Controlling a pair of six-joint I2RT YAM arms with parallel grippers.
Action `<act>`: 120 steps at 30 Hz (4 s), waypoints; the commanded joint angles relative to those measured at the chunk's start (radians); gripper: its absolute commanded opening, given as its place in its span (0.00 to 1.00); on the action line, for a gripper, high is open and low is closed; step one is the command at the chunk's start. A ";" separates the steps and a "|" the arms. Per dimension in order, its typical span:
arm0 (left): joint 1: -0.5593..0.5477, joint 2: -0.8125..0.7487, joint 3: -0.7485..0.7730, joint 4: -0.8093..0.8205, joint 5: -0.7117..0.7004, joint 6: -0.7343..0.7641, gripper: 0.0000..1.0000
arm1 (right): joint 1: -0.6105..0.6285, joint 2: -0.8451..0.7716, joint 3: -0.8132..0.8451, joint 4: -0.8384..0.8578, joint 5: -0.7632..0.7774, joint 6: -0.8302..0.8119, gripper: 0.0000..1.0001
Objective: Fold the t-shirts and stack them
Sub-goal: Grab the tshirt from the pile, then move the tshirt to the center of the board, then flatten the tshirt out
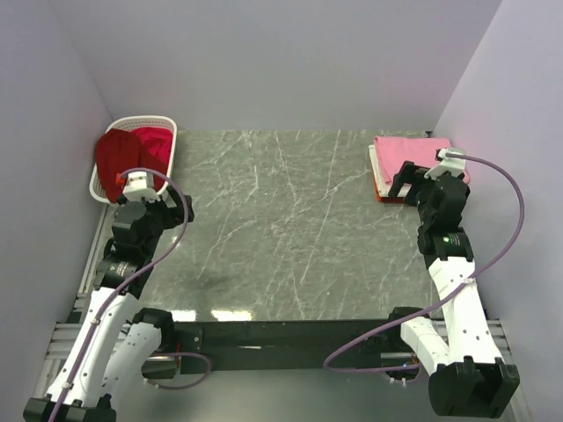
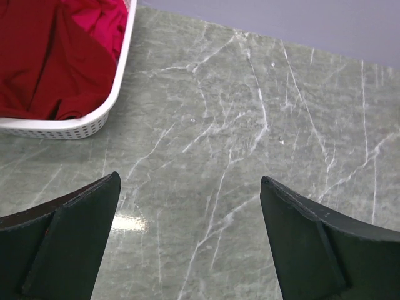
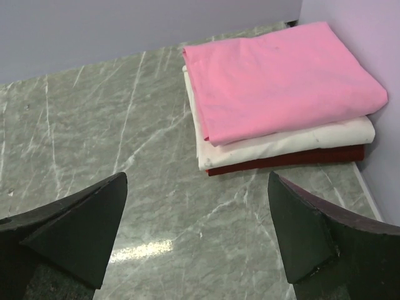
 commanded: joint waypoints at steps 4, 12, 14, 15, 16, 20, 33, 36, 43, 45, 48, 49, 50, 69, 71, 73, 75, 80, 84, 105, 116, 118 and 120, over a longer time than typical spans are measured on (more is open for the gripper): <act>0.141 0.105 0.087 0.059 0.049 -0.120 1.00 | -0.004 -0.026 0.016 -0.057 -0.276 -0.114 0.99; 0.401 0.432 0.292 0.083 0.172 -0.286 1.00 | -0.001 0.077 0.095 -0.267 -0.557 -0.309 0.99; 0.443 0.528 0.344 0.087 0.207 -0.311 0.98 | -0.001 0.071 0.091 -0.272 -0.575 -0.314 0.99; 0.477 0.562 0.362 0.084 0.224 -0.331 0.97 | -0.001 0.064 0.091 -0.272 -0.578 -0.314 0.99; 0.488 0.598 0.405 0.076 0.227 -0.337 0.95 | -0.001 0.062 0.091 -0.272 -0.580 -0.313 0.99; 0.505 0.829 0.560 -0.022 0.160 -0.366 0.82 | -0.001 0.053 0.094 -0.274 -0.583 -0.308 1.00; 0.485 1.411 1.128 -0.243 0.092 0.026 0.70 | 0.006 0.059 0.100 -0.278 -0.567 -0.308 1.00; 0.472 1.472 1.177 -0.228 0.063 0.098 0.68 | 0.008 0.056 0.098 -0.275 -0.569 -0.306 1.00; 0.445 1.626 1.327 -0.304 -0.032 0.186 0.39 | 0.008 0.070 0.098 -0.277 -0.577 -0.306 1.00; 0.443 1.641 1.343 -0.306 -0.064 0.195 0.18 | 0.008 0.073 0.095 -0.275 -0.578 -0.305 1.00; 0.436 1.585 1.312 -0.254 -0.122 0.201 0.00 | 0.008 0.077 0.094 -0.274 -0.581 -0.305 1.00; 0.436 1.560 1.298 -0.233 -0.139 0.204 0.00 | 0.008 0.079 0.094 -0.274 -0.584 -0.305 1.00; 0.436 1.505 1.291 -0.199 -0.146 0.203 0.00 | 0.008 0.080 0.094 -0.272 -0.584 -0.305 1.00; 0.223 0.847 1.297 -0.032 0.217 0.022 0.01 | 0.008 0.076 0.085 -0.261 -0.572 -0.313 1.00; 0.166 0.799 1.292 -0.012 0.259 -0.010 0.00 | 0.008 0.071 0.083 -0.257 -0.567 -0.313 1.00; 0.126 0.755 1.274 0.004 0.307 -0.021 0.00 | 0.008 0.068 0.082 -0.255 -0.564 -0.314 1.00; 0.077 0.730 1.242 0.027 0.336 -0.052 0.00 | 0.008 0.065 0.082 -0.254 -0.561 -0.316 1.00; -0.017 0.647 1.105 0.126 0.510 -0.192 0.00 | 0.008 0.060 0.080 -0.251 -0.551 -0.319 1.00; -0.098 0.604 0.926 0.279 0.617 -0.306 0.00 | 0.008 0.056 0.079 -0.243 -0.523 -0.328 1.00; -0.078 0.727 0.585 -0.022 0.317 0.080 0.76 | 0.049 0.210 0.022 -0.687 -1.124 -1.083 0.99; -0.429 0.577 0.166 0.073 0.453 -0.126 0.63 | 0.351 0.326 -0.011 -0.331 -0.946 -0.716 0.86; -0.518 0.584 0.151 0.080 0.354 -0.173 0.60 | 0.356 0.381 0.011 -0.297 -0.960 -0.595 0.79; -0.577 0.592 0.132 0.108 0.277 -0.193 0.59 | 0.379 0.422 0.023 -0.251 -0.937 -0.499 0.76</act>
